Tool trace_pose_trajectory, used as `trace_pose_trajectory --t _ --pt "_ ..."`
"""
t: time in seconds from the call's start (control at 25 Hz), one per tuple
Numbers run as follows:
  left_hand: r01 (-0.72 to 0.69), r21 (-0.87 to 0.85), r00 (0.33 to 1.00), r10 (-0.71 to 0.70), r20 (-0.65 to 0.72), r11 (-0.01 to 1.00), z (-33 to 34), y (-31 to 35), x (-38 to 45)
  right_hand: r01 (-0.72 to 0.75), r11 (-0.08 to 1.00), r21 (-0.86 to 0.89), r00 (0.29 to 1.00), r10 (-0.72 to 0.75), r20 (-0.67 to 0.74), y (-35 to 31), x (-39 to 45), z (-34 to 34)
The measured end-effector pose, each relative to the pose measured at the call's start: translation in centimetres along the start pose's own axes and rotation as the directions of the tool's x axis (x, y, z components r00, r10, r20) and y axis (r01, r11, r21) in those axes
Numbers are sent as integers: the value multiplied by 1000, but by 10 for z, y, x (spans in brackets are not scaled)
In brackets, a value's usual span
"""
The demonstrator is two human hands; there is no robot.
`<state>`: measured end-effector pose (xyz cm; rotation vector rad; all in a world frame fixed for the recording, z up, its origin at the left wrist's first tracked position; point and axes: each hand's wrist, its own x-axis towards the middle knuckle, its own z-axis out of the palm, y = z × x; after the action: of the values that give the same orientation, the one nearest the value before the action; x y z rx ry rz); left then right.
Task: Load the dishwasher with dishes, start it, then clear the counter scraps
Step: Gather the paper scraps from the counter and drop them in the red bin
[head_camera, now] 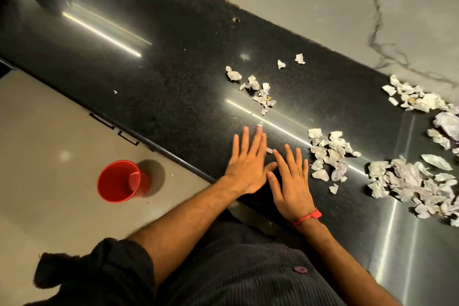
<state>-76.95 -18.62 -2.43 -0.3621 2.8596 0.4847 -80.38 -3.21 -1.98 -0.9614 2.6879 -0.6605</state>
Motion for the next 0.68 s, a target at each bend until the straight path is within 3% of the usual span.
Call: trace_pose_trajectory --t 0.08,0.24,0.36,0.48,0.68 --pt "-74 -40 997 73 -22 996 -8 1 -3 30 999 24 999 -31 37 -4 1 -3" --pt "164 -113 979 -175 -103 980 -15 -66 -27 209 962 -173 962 -171 212 -18 19 12" --pt "266 -100 959 -274 -78 959 -19 -121 -45 87 943 -322 979 -21 202 -9 35 15" --pt "352 -143 922 -369 -117 925 -30 -161 -52 -67 957 -281 979 117 168 0 53 5" --pt "473 -185 821 -507 -263 862 -58 -214 -29 204 951 -234 962 -151 226 -36 86 13"
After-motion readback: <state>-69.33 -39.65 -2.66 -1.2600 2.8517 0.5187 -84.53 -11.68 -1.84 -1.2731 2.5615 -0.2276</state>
